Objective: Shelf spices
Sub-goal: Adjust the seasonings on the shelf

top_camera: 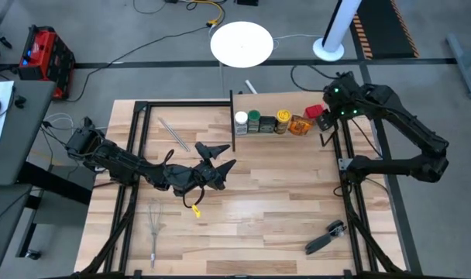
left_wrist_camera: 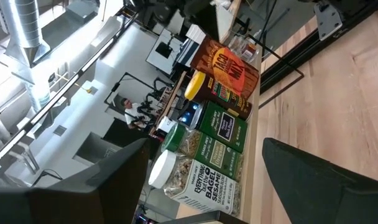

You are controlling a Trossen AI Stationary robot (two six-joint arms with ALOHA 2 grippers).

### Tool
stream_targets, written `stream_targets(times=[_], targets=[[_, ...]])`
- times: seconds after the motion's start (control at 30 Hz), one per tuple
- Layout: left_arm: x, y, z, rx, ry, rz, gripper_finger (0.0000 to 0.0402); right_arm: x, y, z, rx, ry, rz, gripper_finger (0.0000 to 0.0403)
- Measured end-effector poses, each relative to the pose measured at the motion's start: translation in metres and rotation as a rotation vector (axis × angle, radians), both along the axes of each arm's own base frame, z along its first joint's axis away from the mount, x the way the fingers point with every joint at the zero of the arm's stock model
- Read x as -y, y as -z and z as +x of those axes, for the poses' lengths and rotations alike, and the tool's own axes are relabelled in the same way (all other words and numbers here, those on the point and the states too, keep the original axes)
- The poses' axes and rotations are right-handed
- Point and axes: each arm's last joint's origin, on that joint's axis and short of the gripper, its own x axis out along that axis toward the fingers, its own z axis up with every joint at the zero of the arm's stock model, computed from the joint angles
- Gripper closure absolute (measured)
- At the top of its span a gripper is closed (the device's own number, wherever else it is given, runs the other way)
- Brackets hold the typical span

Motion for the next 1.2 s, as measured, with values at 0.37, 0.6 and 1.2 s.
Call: stream_targets(times=[0.37,0.6,1.2], targets=[[-0.002,0.0,0.002,0.02,0.045,-0.023,0.0098,0.009,-0.013,0.003,-0.06,0.079,-0.147,0.0242],[-0.002,0.0,0.002,0.018,0.045,-0.024,0.0098,0.029,0.006,0.024,-0.158,0.049,-0.077,0.03],[-0.006,0.002,0.002,0.008,0.028,-0.033,0.0098,0.025,0.017,0.031,-0.234,0.042,0.024,0.0331]])
